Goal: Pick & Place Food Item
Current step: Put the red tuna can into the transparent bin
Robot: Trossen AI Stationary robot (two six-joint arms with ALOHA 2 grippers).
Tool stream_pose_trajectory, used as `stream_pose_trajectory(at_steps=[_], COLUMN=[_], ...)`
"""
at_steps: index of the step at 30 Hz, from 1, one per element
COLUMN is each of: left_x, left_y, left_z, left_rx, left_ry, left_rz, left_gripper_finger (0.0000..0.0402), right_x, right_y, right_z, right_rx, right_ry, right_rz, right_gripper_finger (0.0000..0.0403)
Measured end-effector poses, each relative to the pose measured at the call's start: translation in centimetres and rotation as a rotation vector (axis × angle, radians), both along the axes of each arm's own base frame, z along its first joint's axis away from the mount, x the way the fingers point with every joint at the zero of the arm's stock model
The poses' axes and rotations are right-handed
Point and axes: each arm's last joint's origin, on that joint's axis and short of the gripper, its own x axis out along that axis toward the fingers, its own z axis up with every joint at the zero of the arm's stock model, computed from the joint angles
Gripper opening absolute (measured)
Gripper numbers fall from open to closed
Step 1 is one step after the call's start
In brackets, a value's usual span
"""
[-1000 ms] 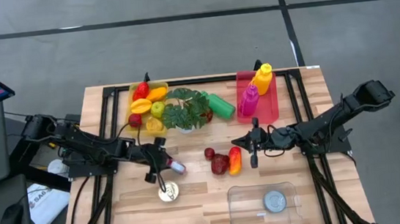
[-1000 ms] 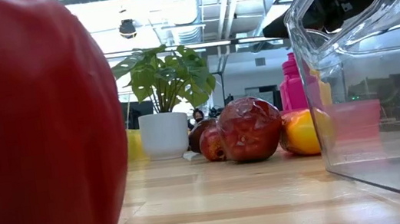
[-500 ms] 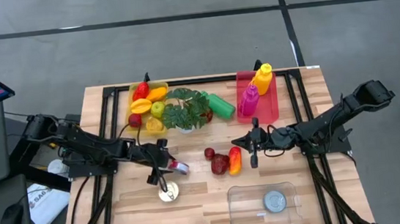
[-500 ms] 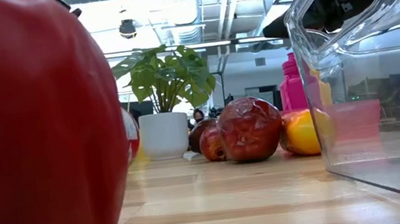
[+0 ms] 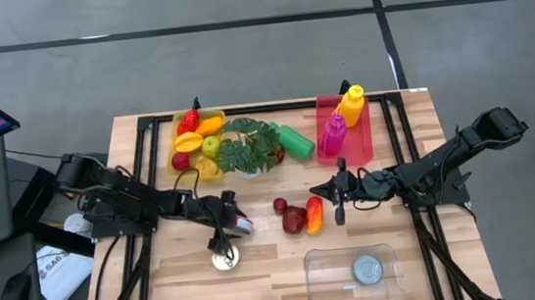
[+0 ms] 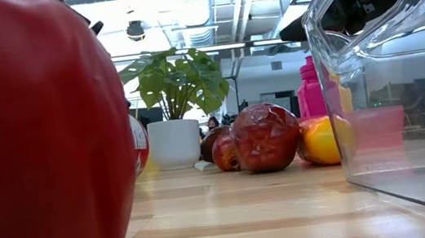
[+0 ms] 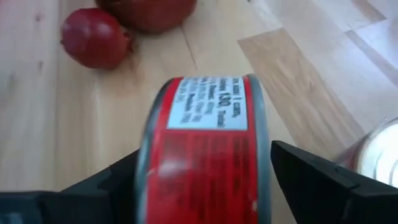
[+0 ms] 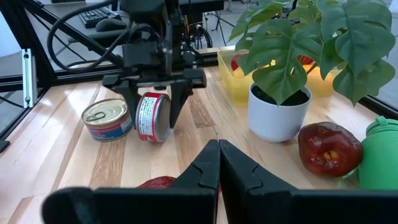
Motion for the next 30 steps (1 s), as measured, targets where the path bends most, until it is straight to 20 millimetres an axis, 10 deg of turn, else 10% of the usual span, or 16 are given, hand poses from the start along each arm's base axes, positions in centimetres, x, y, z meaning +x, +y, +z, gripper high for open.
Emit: stream_pose_trajectory(at_steps=[14, 30], left_x=[0.55, 0.55], left_y=[-0.12, -0.12], left_z=[-0.52, -0.51], left_rx=[-0.008, -0.008], left_ry=[-0.031, -0.031], left_rz=[-0.003, -0.002], left_gripper_finger=[0.028, 0.013], right_x=[0.0, 0.0], right_y=[0.0, 0.0], right_z=[-0.01, -0.01], right_rx=[0.0, 0.0], right_ry=[0.001, 0.001], right_rz=[0.0, 0.0], right_gripper_finger=[0.0, 0.0])
